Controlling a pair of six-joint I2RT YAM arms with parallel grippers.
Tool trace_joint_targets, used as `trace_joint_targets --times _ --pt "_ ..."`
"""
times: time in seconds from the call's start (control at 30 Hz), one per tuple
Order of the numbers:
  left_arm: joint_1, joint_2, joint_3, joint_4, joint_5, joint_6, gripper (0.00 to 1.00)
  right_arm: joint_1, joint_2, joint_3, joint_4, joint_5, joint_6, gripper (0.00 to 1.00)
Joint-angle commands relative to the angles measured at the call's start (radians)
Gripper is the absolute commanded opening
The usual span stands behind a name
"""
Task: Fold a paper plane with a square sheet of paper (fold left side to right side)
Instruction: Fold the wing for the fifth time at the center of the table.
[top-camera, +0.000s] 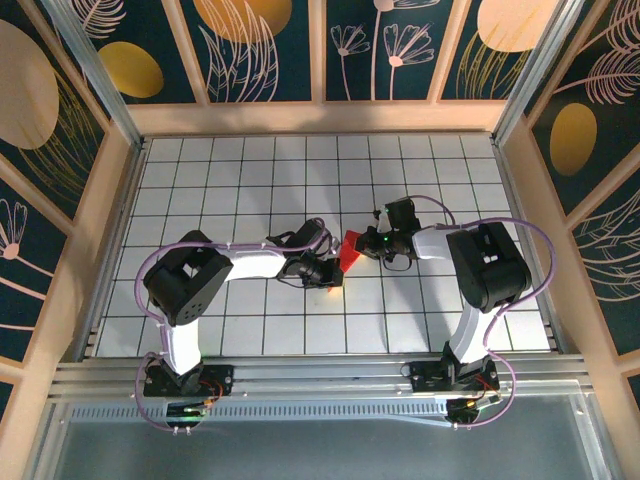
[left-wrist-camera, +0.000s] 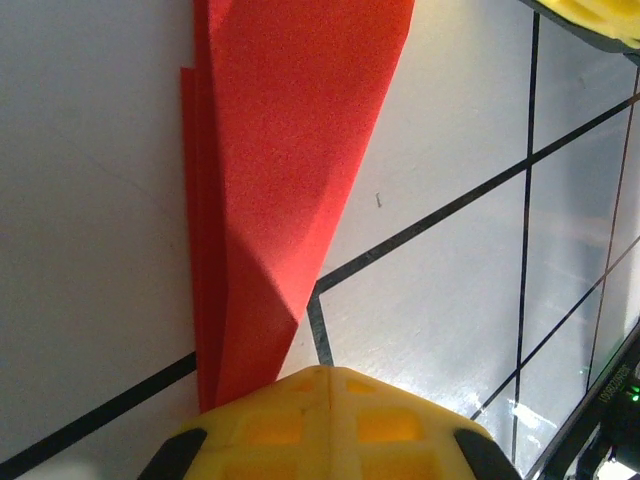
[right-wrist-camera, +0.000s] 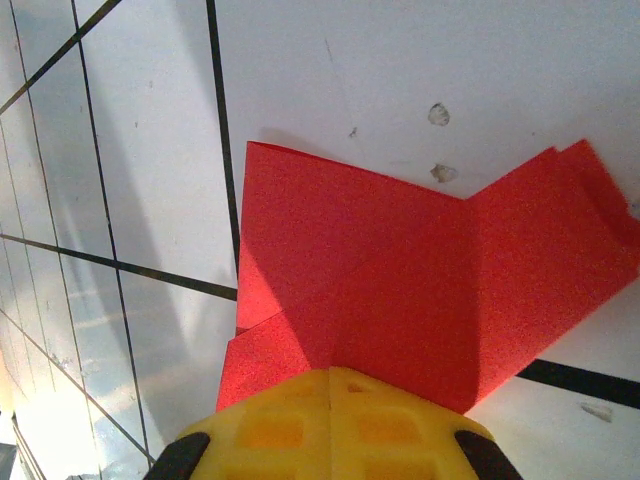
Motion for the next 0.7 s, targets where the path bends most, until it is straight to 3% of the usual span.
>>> trace_joint_targets --times 0.0,0.67 --pt "0.0 -0.024 -0.024 0.006 -0.005 -0.019 0.0 0.007 0.058 -0.016 -0.117 0.076 -0.027 0.0" --pt "-0.041 -0.016 -0.12 0.079 0.025 -0.064 0.0 0.008 0.076 -0.002 -0.141 0.091 -0.034 0.0"
